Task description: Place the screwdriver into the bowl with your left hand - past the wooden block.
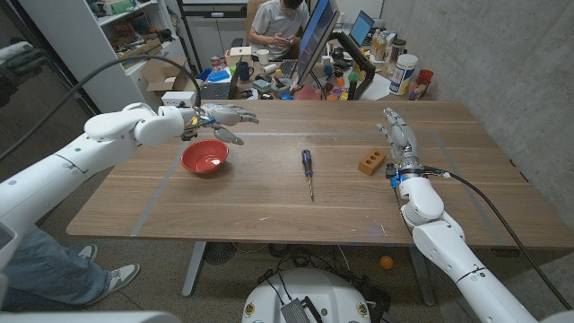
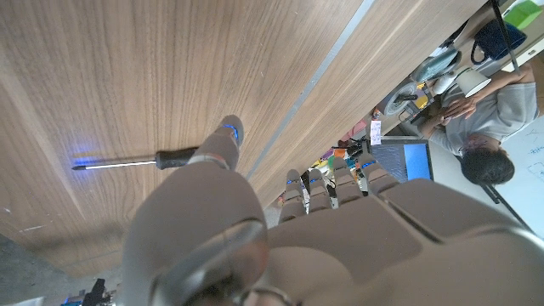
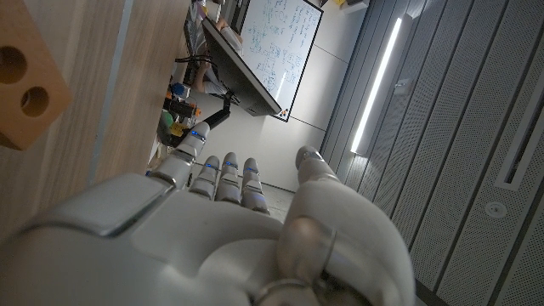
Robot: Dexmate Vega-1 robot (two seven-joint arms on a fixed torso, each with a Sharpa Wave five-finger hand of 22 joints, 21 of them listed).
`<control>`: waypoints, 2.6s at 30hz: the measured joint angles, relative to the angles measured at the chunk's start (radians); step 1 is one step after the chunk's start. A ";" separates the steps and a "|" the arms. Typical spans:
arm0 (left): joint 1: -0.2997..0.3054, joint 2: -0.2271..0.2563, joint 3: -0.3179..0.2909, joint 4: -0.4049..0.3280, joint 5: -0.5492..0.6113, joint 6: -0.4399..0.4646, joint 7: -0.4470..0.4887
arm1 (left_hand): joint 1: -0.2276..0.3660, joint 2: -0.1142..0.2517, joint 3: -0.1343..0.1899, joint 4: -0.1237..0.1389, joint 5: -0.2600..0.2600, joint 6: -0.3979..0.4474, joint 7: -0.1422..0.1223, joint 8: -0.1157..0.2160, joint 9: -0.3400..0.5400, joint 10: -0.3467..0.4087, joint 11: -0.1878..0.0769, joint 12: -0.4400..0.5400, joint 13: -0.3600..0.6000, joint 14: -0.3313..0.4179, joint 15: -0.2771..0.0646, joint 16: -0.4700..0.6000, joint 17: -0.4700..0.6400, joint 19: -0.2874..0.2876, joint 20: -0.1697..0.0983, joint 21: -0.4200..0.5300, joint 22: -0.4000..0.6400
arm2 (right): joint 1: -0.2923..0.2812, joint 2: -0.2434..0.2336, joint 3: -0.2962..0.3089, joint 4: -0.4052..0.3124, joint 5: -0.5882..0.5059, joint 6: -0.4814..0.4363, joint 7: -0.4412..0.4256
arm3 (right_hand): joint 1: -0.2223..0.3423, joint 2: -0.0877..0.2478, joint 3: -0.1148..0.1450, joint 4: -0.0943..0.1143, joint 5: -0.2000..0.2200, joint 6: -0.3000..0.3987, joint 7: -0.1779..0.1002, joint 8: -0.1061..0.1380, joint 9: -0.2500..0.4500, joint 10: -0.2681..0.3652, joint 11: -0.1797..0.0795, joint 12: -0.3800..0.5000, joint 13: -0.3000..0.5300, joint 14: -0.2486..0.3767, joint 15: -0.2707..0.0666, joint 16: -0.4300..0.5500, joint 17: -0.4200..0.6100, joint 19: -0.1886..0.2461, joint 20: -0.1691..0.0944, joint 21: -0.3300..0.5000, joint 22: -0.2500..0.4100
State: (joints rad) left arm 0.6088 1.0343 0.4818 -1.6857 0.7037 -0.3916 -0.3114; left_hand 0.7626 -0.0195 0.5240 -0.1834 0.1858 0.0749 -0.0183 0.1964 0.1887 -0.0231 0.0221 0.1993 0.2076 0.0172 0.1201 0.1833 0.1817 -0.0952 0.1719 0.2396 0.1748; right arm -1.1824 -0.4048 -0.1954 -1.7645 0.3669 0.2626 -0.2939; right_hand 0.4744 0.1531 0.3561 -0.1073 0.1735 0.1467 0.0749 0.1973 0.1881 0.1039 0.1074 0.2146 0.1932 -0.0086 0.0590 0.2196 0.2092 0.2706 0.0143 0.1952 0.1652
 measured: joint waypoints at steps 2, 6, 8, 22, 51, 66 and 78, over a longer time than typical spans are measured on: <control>-0.016 -0.008 0.012 0.000 0.032 -0.014 0.000 | 0.000 0.000 0.000 0.000 0.000 -0.004 -0.004 0.000 0.000 -0.001 0.001 0.000 0.000 -0.002 -0.002 0.000 0.000 0.000 0.000 0.000 0.000 | -0.003 0.000 0.001 -0.005 -0.002 -0.003 -0.004 | 0.000 0.000 -0.002 -0.002 0.000 0.000 0.000 0.000 0.000 0.000 0.000 0.000 0.000 0.000 0.000 0.000 0.000 0.000 0.000 0.000 0.000; -0.016 -0.008 0.012 0.000 0.095 -0.041 0.005 | 0.011 -0.011 0.000 0.000 0.000 -0.018 -0.003 -0.004 0.000 -0.002 0.001 0.000 0.000 -0.004 -0.005 0.000 0.000 0.000 0.000 -0.008 0.004 | -0.009 0.000 0.003 -0.011 -0.002 -0.003 -0.004 | 0.000 0.000 -0.004 -0.004 0.000 0.000 0.000 0.000 0.000 0.000 0.000 0.000 0.000 0.000 0.000 0.000 0.000 0.000 0.000 0.000 0.000; -0.053 -0.029 0.041 0.005 0.134 -0.055 0.013 | 0.015 -0.015 0.000 0.000 0.000 -0.027 -0.003 -0.004 0.000 -0.007 -0.004 0.000 0.000 -0.006 -0.006 0.000 0.000 0.000 0.000 -0.008 0.005 | -0.012 0.000 0.004 -0.013 -0.007 -0.008 -0.014 | 0.000 0.000 -0.004 -0.004 0.000 0.000 0.000 0.000 0.000 0.000 0.000 0.000 0.000 0.000 0.000 0.000 0.000 0.000 0.000 0.000 0.000; -0.113 -0.068 0.099 0.022 0.316 -0.118 0.074 | 0.039 -0.035 -0.002 0.002 0.000 -0.061 -0.007 -0.008 0.000 -0.047 -0.032 -0.004 0.000 -0.019 -0.019 0.000 0.000 0.000 0.000 -0.014 0.005 | -0.018 0.006 0.005 -0.017 -0.013 -0.004 -0.023 | 0.000 0.000 -0.004 -0.004 0.000 0.000 0.000 0.000 0.000 0.005 0.005 0.000 0.000 0.000 0.000 0.000 0.000 0.000 0.000 0.000 0.000; -0.191 -0.155 0.196 0.087 0.448 -0.203 0.188 | 0.053 -0.045 -0.016 0.015 0.009 -0.104 -0.014 -0.012 0.000 -0.040 -0.023 0.012 -0.003 0.004 -0.054 0.010 -0.002 0.031 -0.020 -0.022 0.004 | -0.019 0.024 -0.008 -0.009 -0.026 0.014 -0.042 | 0.000 0.000 -0.007 -0.001 0.000 0.005 -0.005 0.000 0.000 0.005 0.005 -0.006 0.000 0.000 0.000 0.000 0.000 -0.001 0.001 0.000 0.000; -0.223 -0.215 0.220 0.152 0.305 -0.274 0.097 | 0.058 -0.050 -0.025 0.025 0.009 -0.103 -0.014 -0.008 0.000 0.006 -0.010 0.027 -0.008 0.033 -0.032 0.017 -0.005 0.041 -0.009 -0.022 0.004 | -0.026 0.025 -0.006 -0.011 -0.028 0.012 -0.052 | 0.000 0.000 -0.007 -0.002 0.000 0.005 -0.005 0.000 0.000 0.005 0.005 -0.006 0.000 0.000 0.000 0.000 0.000 -0.004 0.004 0.000 0.000; -0.242 -0.253 0.232 0.185 0.237 -0.303 0.005 | 0.058 -0.050 -0.028 0.028 0.011 -0.071 -0.014 0.004 0.000 0.047 0.000 0.042 -0.008 0.031 -0.014 0.012 -0.005 0.038 0.013 -0.022 0.004 | -0.022 0.026 -0.003 -0.010 -0.022 0.009 -0.051 | 0.000 0.000 -0.011 -0.006 0.000 0.005 -0.005 0.000 0.000 0.005 0.005 -0.006 0.000 0.004 0.003 0.000 0.000 -0.004 0.004 0.000 0.000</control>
State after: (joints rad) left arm 0.3670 0.7813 0.7140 -1.5005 0.9402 -0.6942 -0.3066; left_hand 0.8204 -0.0695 0.4962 -0.1557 0.1966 0.0042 -0.0328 0.2003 0.1883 0.0238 0.0223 0.2413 0.1997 0.0486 0.1058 0.1949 0.1768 -0.0571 0.1850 0.2176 0.1790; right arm -1.2049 -0.3791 -0.1981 -1.7746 0.3446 0.2716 -0.3450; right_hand 0.4743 0.1530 0.3450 -0.1130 0.1735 0.1519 0.0697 0.1973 0.1880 0.1089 0.1124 0.2089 0.1928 -0.0050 0.0624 0.2196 0.2094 0.2668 0.0180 0.1953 0.1651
